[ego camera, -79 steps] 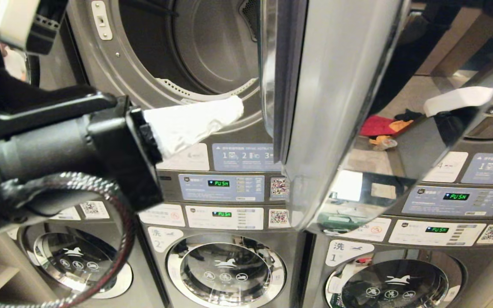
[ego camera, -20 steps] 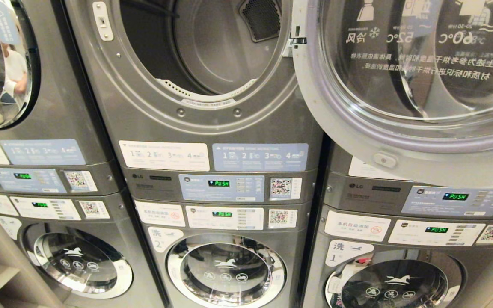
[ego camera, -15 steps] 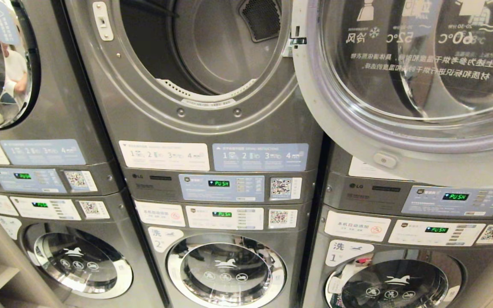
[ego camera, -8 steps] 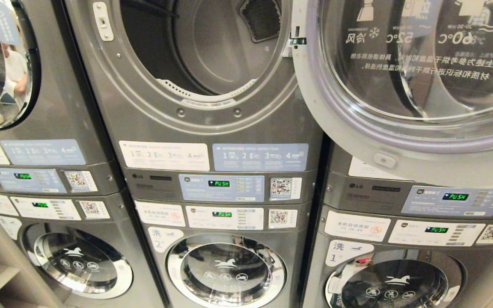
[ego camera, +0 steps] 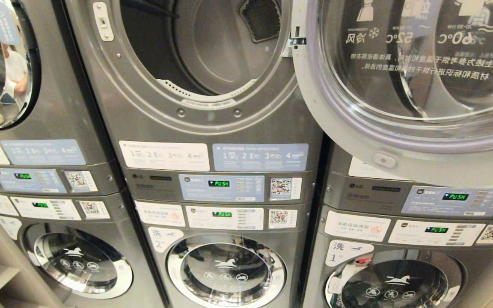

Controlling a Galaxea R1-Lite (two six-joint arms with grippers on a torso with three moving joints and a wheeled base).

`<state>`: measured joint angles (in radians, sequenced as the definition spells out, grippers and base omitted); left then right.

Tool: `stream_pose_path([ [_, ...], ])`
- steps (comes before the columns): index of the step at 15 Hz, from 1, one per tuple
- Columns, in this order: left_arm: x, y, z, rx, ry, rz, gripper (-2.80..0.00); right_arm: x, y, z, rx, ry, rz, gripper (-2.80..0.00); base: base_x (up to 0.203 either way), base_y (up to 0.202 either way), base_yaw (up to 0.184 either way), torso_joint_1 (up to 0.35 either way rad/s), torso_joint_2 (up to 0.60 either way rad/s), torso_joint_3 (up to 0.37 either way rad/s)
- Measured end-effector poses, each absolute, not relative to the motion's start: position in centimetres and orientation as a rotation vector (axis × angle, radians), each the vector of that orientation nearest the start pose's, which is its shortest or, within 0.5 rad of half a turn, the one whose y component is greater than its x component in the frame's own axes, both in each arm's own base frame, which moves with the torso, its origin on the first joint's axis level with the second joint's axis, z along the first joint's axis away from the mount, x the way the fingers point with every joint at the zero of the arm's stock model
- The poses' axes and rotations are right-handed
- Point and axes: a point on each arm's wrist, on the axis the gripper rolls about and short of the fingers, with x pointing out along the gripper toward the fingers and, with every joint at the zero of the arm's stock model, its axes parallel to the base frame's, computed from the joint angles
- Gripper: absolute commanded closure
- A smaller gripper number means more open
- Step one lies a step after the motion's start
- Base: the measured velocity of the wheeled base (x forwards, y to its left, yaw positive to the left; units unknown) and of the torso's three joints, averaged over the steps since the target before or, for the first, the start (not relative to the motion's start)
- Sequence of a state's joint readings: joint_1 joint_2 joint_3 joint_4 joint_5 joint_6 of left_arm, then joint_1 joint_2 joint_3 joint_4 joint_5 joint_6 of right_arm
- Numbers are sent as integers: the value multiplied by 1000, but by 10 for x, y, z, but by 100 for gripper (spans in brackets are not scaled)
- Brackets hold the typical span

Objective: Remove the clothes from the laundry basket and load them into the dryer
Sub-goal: Open the dryer, then take the clothes out of the basket

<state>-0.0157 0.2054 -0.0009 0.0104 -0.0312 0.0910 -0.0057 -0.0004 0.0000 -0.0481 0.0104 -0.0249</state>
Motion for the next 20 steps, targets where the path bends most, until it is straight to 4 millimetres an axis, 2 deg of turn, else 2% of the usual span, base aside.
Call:
stream_pose_path([
  [6,-21,-1,75,74,32,-39,0,-23,0,80,-34,-48,8,0,0,0,0,0,0,0],
  [20,-23,-1,74,76,11,-32,0,-23,0,80,-6,-49,-1,0,0,0,0,-8,19,9],
])
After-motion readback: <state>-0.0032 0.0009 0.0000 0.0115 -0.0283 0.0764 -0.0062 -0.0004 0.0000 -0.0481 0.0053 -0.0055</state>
